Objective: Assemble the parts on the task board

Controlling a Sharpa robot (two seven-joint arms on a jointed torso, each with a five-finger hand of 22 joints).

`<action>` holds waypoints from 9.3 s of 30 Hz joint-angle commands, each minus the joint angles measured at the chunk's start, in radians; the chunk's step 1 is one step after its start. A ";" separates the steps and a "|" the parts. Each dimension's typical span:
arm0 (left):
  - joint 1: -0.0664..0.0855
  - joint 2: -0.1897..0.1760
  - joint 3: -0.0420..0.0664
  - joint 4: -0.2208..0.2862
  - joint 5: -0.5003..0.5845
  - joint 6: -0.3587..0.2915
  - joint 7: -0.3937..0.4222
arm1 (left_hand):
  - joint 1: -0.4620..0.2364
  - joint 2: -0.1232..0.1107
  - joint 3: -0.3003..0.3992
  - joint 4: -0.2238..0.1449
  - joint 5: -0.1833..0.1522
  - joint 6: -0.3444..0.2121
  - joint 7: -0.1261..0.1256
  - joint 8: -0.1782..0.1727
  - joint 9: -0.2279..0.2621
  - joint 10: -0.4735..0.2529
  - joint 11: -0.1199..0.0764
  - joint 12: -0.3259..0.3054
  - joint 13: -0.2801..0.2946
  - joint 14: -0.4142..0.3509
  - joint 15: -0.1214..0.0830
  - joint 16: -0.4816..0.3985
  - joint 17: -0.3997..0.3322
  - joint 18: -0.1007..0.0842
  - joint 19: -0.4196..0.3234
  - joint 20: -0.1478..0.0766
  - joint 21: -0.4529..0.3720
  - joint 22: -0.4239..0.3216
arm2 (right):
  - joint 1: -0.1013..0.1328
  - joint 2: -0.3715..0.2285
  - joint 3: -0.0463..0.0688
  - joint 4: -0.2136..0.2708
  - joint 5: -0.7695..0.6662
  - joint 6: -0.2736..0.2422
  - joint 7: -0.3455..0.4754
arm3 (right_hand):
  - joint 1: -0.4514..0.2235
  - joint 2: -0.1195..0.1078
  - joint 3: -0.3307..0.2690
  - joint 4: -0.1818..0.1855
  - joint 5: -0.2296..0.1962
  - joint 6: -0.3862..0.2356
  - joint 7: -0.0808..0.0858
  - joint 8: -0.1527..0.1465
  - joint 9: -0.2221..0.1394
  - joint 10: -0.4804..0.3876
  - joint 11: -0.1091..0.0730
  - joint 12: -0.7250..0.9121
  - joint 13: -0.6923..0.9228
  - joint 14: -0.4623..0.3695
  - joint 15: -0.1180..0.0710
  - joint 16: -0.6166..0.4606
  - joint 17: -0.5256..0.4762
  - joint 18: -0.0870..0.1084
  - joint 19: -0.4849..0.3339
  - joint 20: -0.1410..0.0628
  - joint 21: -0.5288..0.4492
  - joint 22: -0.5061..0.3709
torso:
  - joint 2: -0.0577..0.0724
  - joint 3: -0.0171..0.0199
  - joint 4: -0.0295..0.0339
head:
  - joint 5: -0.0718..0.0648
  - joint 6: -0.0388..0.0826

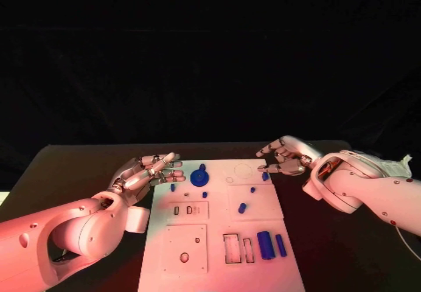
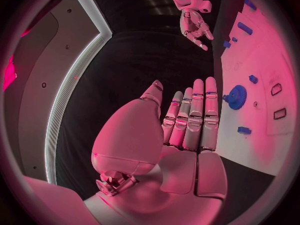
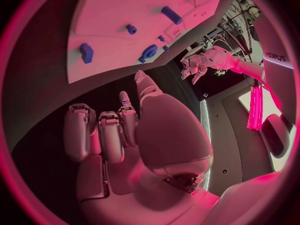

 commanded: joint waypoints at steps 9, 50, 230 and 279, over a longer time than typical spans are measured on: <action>0.000 0.008 0.000 -0.008 0.001 0.025 0.003 | 0.009 0.001 0.001 -0.007 -0.003 -0.001 0.007 -0.006 -0.001 -0.005 0.004 -0.005 -0.001 -0.004 0.001 -0.006 0.001 0.010 -0.005 0.004 -0.006 -0.001 | -0.027 -0.037 -0.003 -0.079 0.058 0.061 0.068 | 0.015 -0.008 -0.004 -0.013 -0.002 0.004 0.001 -0.002 -0.001 0.000 -0.006 -0.001 0.086 0.091 -0.004 0.005 0.209 -0.009 0.000 -0.002 0.001 0.005 | -0.004 0.0111 -0.0115 | -0.006 -0.005; -0.001 0.007 -0.001 -0.012 0.001 0.029 -0.001 | 0.013 0.003 0.002 -0.011 -0.003 0.000 0.006 -0.007 -0.001 -0.005 0.003 -0.005 -0.001 -0.004 0.001 -0.008 0.003 0.011 -0.005 0.004 -0.006 -0.002 | -0.085 0.100 -0.003 -0.208 -0.021 0.043 0.040 | 0.033 0.033 0.039 -0.029 -0.038 0.043 -0.004 0.008 0.003 0.010 -0.011 0.015 0.098 0.094 -0.007 0.011 0.223 -0.011 0.007 -0.004 0.007 0.016 | -0.005 0.0095 -0.0101 | 0.001 -0.023; -0.001 0.010 -0.001 -0.024 0.001 0.038 -0.006 | 0.020 0.011 0.005 -0.022 -0.003 0.001 0.005 -0.010 0.000 -0.006 0.003 -0.006 -0.001 0.001 0.000 -0.014 0.009 0.011 -0.003 0.004 -0.006 -0.003 | -0.142 0.347 -0.043 0.114 -0.406 -0.119 -0.311 | -0.152 -0.081 -0.053 0.125 -0.066 -0.008 -0.004 0.004 0.019 -0.051 -0.007 -0.123 0.014 0.085 -0.006 -0.013 0.184 0.000 -0.025 -0.004 -0.037 -0.036 | -0.013 -0.0071 0.0006 | 0.066 -0.077; 0.158 0.298 0.000 -0.271 -1.136 0.501 -1.197 | -0.247 0.047 -0.247 0.113 -0.068 0.063 -0.180 0.470 0.435 0.316 -0.196 1.131 1.084 0.441 -0.201 1.425 1.384 -0.147 0.559 -0.191 1.155 1.314 | 0.002 -0.041 -0.013 0.244 0.285 -0.099 -0.040 | -0.052 -0.008 -0.078 0.126 0.003 0.013 -0.011 0.013 0.022 -0.091 -0.015 -0.199 -0.050 0.067 -0.013 -0.063 0.107 0.020 -0.082 -0.011 -0.102 -0.132 | -0.072 0.0146 -0.0169 | 0.111 -0.110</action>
